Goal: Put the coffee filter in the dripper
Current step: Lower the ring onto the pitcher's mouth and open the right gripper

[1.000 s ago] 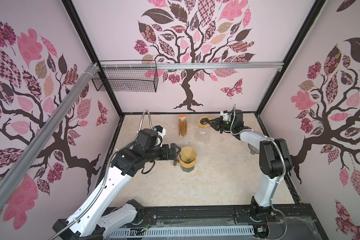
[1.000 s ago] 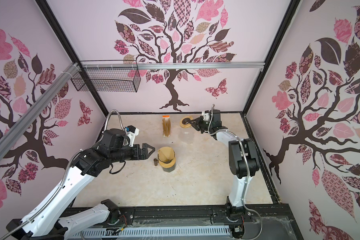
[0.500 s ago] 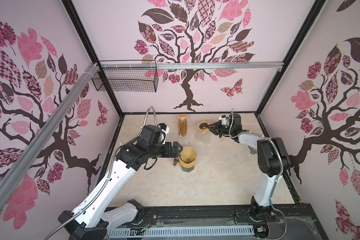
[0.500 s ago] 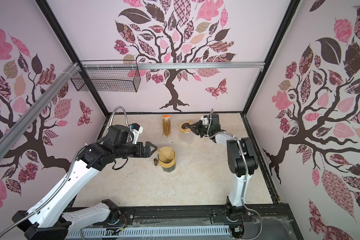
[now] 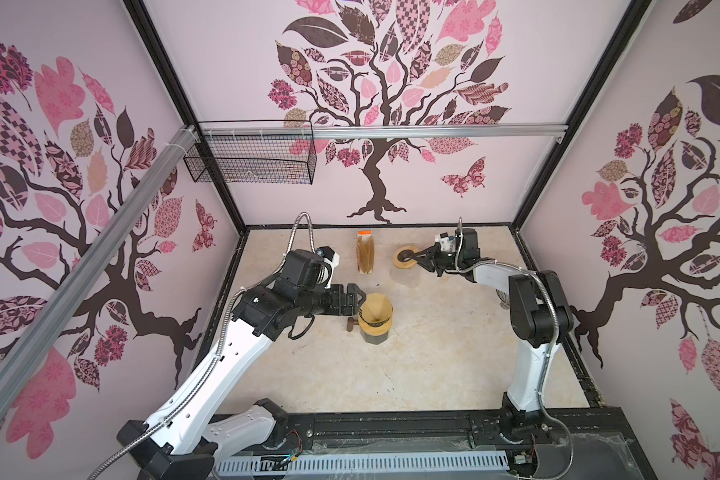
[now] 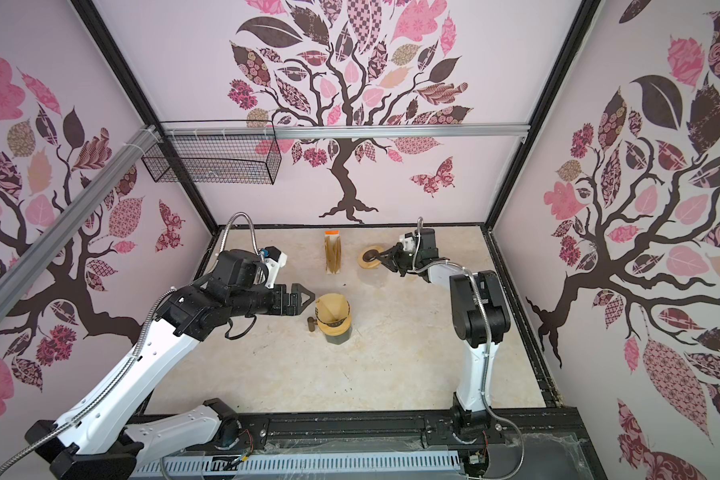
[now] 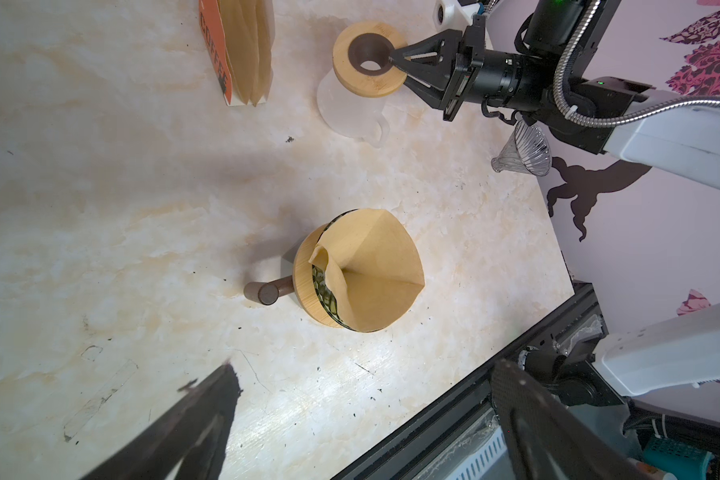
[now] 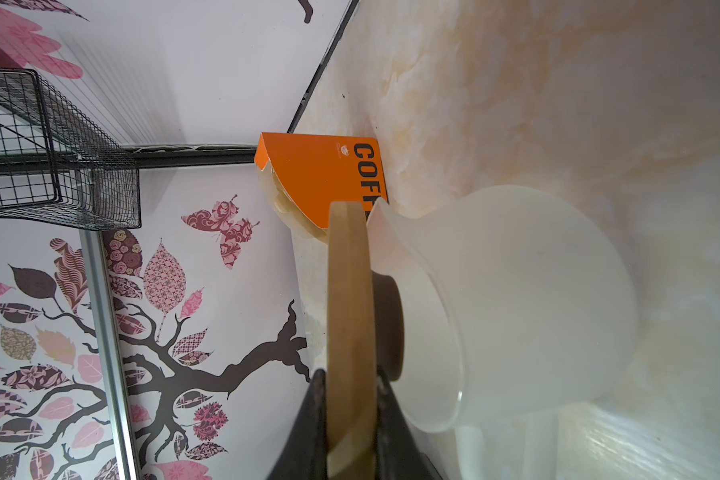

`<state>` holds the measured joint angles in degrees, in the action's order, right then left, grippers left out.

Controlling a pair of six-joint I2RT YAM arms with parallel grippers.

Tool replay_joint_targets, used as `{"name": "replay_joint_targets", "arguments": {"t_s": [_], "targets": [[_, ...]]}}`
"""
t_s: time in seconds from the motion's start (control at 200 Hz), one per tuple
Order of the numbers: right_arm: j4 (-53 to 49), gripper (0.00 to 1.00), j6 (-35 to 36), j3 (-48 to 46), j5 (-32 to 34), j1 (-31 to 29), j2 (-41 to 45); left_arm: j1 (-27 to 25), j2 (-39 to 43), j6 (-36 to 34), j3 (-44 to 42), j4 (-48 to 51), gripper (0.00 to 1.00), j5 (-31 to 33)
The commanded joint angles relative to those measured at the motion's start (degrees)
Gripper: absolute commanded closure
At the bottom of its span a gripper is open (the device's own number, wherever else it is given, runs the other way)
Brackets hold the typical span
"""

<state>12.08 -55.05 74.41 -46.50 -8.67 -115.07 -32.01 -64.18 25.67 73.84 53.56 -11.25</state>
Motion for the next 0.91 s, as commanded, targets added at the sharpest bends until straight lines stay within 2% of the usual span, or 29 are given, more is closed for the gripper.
{"name": "replay_joint_targets", "arguments": {"t_s": [0.0,0.375,0.735,0.9], "targets": [[-0.74,0.99,1.69,2.47,-1.17,0.62,-1.86,0.26,-0.20,0.07,1.80,-1.10,0.02,-0.49],[-2.06,0.97,2.23,3.79,-1.73,1.20,-3.35,0.25,-0.77,0.78,1.62,-1.87,0.02,-0.72],[-1.97,0.88,2.50,2.68,-2.13,2.50,-2.70,0.22,-1.12,1.88,0.87,-2.85,0.02,-0.88],[-2.07,0.87,2.50,2.45,-2.37,2.59,-2.53,0.22,-1.19,2.36,0.60,-3.37,0.02,-0.97]]}}
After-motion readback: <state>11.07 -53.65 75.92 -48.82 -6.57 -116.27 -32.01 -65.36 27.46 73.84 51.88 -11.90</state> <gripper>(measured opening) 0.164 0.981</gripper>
